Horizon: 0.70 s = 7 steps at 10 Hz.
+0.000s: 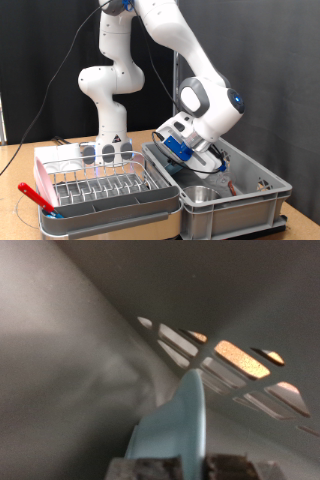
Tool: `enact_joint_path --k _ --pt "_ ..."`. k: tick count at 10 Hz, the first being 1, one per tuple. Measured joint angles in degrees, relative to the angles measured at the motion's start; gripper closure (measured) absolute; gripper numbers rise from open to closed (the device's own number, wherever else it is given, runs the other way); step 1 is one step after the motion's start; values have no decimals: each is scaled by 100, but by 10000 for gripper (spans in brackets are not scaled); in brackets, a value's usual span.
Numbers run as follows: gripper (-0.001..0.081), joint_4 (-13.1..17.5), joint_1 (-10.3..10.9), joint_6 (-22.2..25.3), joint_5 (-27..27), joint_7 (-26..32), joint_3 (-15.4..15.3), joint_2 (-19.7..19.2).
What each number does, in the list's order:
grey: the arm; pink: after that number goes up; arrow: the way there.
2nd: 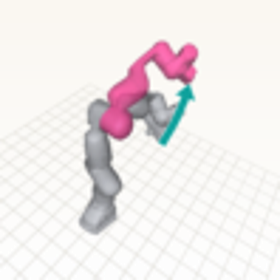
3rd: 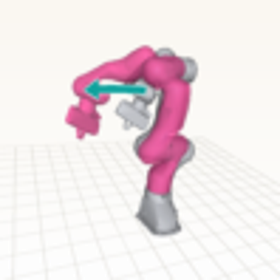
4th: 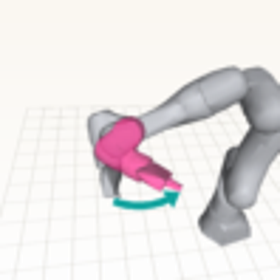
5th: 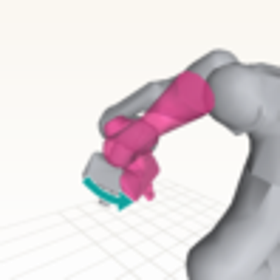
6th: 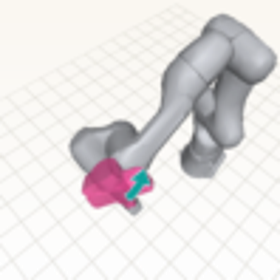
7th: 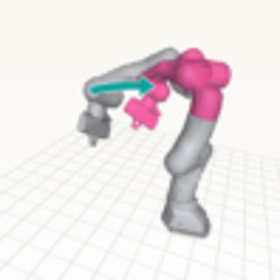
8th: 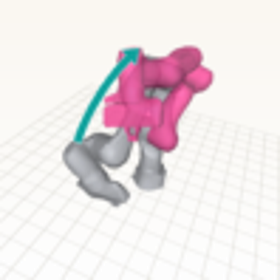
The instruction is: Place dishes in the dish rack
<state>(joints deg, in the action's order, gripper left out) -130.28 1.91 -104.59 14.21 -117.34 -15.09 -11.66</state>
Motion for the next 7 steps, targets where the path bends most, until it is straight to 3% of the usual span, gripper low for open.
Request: enact_joint_path --k 4,7 --pt "785 -22 -20 -674 -409 24 4 204" --pt "789 43 -19 -678 -787 263 -24 592"
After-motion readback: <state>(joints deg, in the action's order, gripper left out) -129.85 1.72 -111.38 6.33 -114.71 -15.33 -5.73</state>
